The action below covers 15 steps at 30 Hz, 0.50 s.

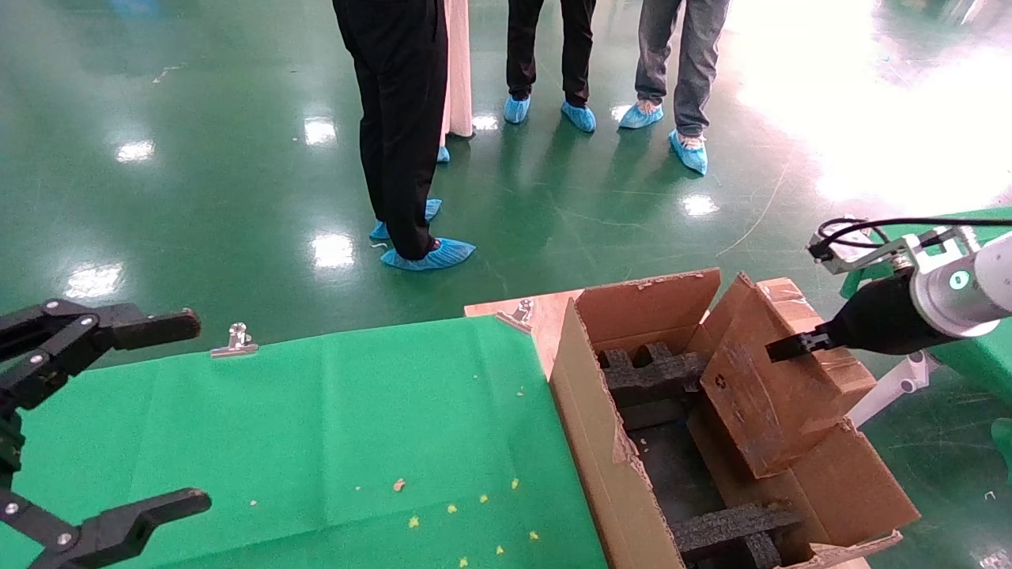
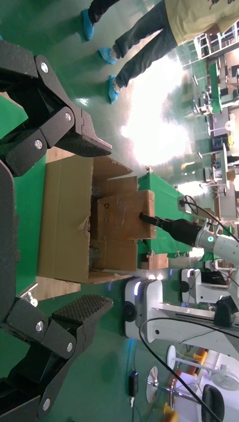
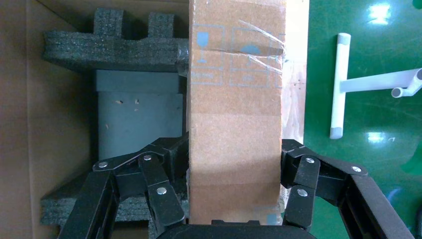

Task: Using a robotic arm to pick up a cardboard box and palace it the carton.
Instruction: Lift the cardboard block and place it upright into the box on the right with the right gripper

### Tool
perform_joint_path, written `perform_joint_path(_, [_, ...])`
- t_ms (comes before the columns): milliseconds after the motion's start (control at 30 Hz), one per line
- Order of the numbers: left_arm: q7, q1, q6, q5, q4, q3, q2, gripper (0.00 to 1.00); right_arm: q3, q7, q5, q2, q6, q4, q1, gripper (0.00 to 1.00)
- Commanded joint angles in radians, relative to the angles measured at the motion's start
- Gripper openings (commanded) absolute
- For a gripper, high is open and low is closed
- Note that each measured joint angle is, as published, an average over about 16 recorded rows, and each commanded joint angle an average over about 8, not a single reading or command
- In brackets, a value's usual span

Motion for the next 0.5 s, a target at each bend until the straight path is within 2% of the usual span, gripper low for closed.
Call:
perform_joint_path(33, [0.0,0.0,0.0,0.0,0.0,0.0,0.0,1.0,-0.009,0.051,-0.029,0.017,0.028,0.059,0.0,0.0])
perform_joint_path(233, [0.0,0.0,0.0,0.0,0.0,0.0,0.0,1.0,-0.033,0.149,-0.095,0.031,0.07,0.15,-0.016,0.0])
perform_joint_path(500, [0.0,0.0,0.0,-0.001,0.0,0.001,0.0,1.0,-0.062,0.241,-0.169,0.023,0.149,0.198,-0.07,0.0])
